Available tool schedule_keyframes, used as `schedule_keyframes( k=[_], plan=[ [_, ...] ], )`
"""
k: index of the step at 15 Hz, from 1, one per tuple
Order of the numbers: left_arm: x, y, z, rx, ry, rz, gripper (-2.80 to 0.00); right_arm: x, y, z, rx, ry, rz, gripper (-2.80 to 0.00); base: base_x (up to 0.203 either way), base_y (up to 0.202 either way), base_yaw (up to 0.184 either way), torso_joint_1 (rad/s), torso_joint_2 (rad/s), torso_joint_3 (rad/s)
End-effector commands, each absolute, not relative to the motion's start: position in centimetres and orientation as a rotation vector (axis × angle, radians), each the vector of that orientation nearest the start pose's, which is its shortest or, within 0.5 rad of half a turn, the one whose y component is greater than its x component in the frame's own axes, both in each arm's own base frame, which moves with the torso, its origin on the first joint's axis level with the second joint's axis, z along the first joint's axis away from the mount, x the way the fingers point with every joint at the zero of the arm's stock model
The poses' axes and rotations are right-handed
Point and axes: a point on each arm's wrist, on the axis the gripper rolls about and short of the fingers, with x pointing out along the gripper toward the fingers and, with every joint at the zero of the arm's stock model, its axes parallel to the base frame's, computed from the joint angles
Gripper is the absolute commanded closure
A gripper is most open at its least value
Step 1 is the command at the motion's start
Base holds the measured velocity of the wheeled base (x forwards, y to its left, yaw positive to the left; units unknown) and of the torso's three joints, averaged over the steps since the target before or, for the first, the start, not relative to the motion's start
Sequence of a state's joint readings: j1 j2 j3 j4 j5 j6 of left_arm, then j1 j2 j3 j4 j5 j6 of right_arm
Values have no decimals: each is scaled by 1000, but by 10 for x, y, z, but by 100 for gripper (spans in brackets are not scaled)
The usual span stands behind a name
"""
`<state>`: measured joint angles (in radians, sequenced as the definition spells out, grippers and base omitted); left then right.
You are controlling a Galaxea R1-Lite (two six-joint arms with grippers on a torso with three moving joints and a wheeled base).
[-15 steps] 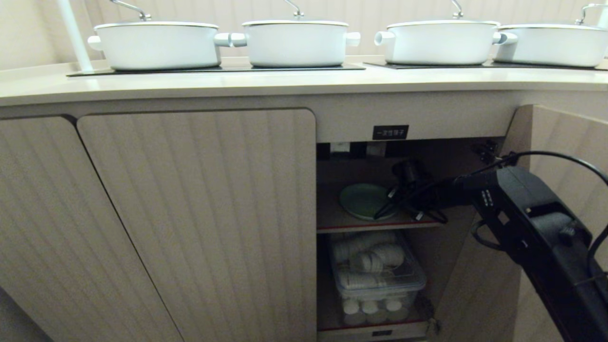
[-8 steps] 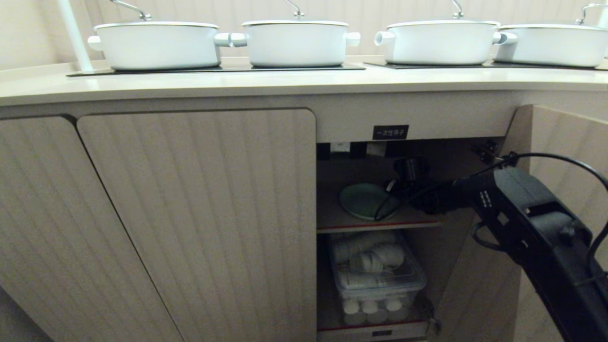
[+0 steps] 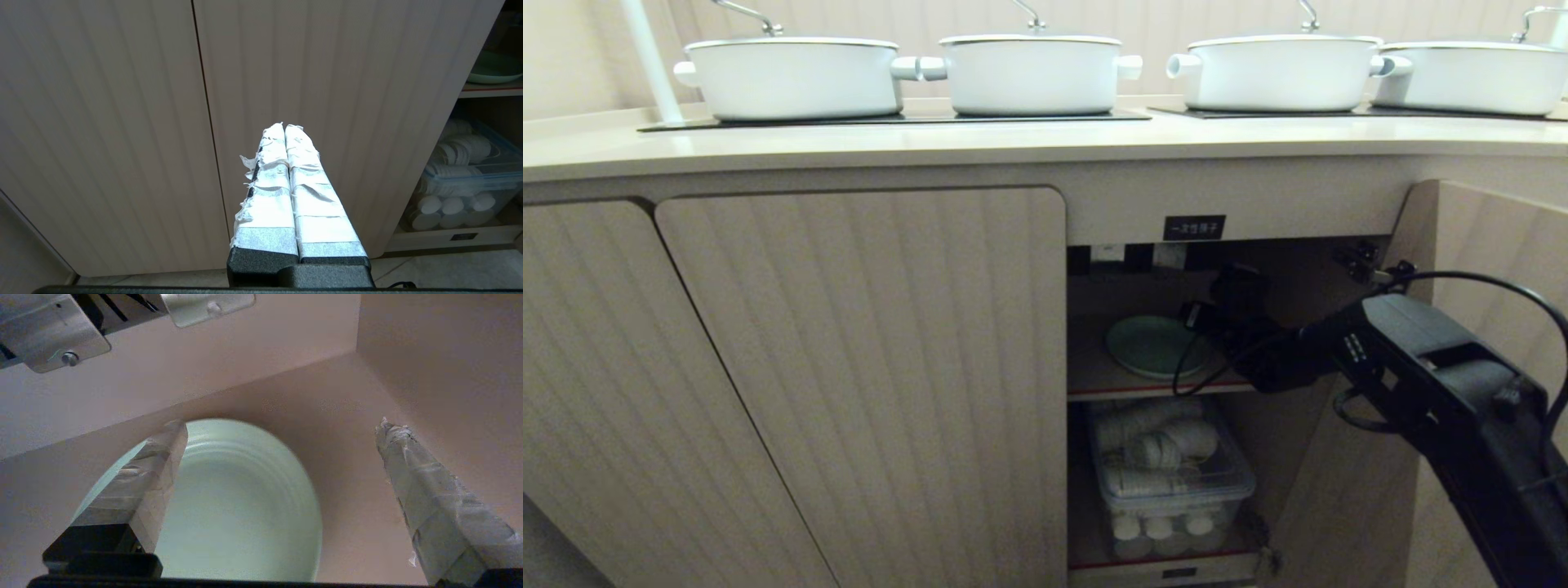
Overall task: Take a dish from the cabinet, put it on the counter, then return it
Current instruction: Put it back into the cabinet
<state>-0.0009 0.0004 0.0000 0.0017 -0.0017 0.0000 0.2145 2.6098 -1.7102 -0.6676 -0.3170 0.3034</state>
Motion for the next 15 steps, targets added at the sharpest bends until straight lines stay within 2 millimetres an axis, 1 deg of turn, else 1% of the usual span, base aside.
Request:
schedule_keyframes(
  k=[1,7,12,13,15],
  plan=[
    [-23,0,75,-1,2,-3,0,513,105,42,232,196,-134,-280,0,0,0,0,0,0],
    [-23,0,75,0,2,-2,0,511,105,49,228,178,-129,-280,0,0,0,0,0,0],
    [-23,0,75,0,0,-2,0,510,109,50,208,177,-117,-280,0,0,0,0,0,0],
    [-23,0,75,0,2,-2,0,509,111,50,203,176,-113,0,0,0,0,0,0,0],
    [-23,0,75,0,2,-2,0,509,111,50,199,182,-113,0,0,0,0,0,0,0]
  ],
)
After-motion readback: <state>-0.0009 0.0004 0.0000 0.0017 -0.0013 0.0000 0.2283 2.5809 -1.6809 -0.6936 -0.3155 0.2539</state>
